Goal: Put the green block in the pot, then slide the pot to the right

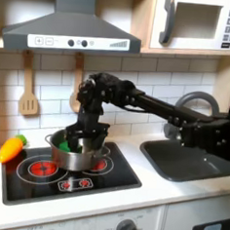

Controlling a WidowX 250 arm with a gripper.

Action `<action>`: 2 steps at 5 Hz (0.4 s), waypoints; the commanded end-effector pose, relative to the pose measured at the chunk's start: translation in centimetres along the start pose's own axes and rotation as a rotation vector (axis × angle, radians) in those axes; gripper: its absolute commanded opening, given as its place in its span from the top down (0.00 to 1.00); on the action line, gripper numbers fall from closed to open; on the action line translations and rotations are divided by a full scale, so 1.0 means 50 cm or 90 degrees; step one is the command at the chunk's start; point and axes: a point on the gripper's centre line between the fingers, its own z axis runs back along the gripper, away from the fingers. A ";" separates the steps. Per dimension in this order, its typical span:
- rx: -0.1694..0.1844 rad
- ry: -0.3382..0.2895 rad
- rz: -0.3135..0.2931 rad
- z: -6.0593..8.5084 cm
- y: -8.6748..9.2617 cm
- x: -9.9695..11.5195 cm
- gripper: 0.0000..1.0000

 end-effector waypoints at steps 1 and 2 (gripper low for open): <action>-0.013 0.003 -0.021 0.002 -0.043 -0.010 0.00; -0.018 0.002 -0.027 0.007 -0.058 -0.015 0.00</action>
